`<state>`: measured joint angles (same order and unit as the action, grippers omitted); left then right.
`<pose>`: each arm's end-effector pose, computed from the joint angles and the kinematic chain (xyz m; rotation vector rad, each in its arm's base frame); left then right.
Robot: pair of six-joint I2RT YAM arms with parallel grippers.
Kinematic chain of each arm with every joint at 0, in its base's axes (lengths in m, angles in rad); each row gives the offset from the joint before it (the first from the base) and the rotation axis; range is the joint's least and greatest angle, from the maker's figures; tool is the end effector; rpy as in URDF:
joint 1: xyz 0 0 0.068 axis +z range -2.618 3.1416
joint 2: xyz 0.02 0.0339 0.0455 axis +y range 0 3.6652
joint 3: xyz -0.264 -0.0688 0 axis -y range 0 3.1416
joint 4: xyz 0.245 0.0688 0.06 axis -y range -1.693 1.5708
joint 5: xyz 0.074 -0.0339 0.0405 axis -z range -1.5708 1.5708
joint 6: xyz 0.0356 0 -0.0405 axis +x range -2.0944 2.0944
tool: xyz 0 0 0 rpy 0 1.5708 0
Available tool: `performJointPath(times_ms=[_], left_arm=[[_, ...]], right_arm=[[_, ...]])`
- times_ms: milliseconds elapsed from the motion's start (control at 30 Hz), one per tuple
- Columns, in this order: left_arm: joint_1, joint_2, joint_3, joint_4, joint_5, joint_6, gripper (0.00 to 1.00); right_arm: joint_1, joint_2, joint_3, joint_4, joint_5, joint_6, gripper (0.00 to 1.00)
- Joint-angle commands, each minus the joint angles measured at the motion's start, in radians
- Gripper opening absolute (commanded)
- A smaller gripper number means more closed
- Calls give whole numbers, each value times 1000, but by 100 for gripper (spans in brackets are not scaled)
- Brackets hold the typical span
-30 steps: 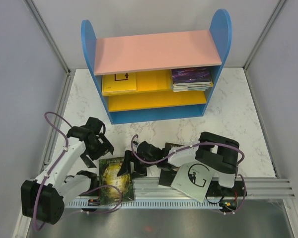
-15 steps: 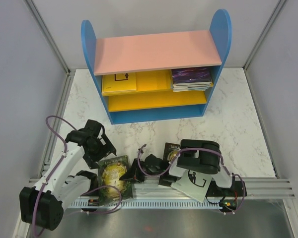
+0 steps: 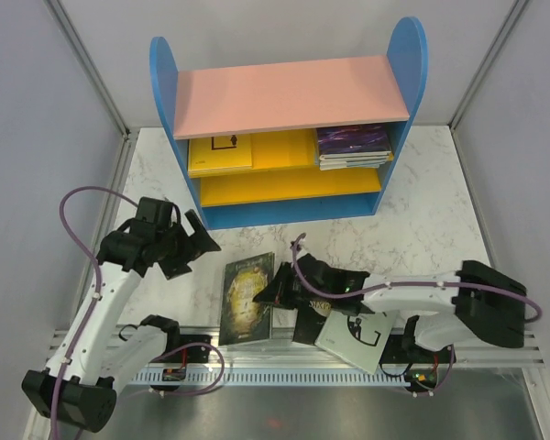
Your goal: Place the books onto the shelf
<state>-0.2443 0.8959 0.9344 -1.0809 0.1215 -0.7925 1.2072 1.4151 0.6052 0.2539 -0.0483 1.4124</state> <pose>0.1471 -0.0411 0.2946 -0.6874 2.6085 -0.5040 0.0996 0.2665 0.1804 0.2294 2.5655 1.3994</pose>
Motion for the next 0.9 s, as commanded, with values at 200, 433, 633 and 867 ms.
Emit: performJointPath(times_ms=[200, 433, 633, 867], left_arm=[[-3, -169, -9, 324, 404, 9, 100], [-3, -282, -146, 476, 543, -97, 100], [-3, -298, -233, 612, 605, -167, 98], [-3, -348, -466, 1151, 822, -516, 80]], right_arm=[[-190, -314, 261, -445, 82, -145, 0], [-238, -358, 409, -466, 21, -159, 0], [-264, -395, 375, -333, -62, -122, 0], [-274, -413, 237, -50, -136, -52, 0]])
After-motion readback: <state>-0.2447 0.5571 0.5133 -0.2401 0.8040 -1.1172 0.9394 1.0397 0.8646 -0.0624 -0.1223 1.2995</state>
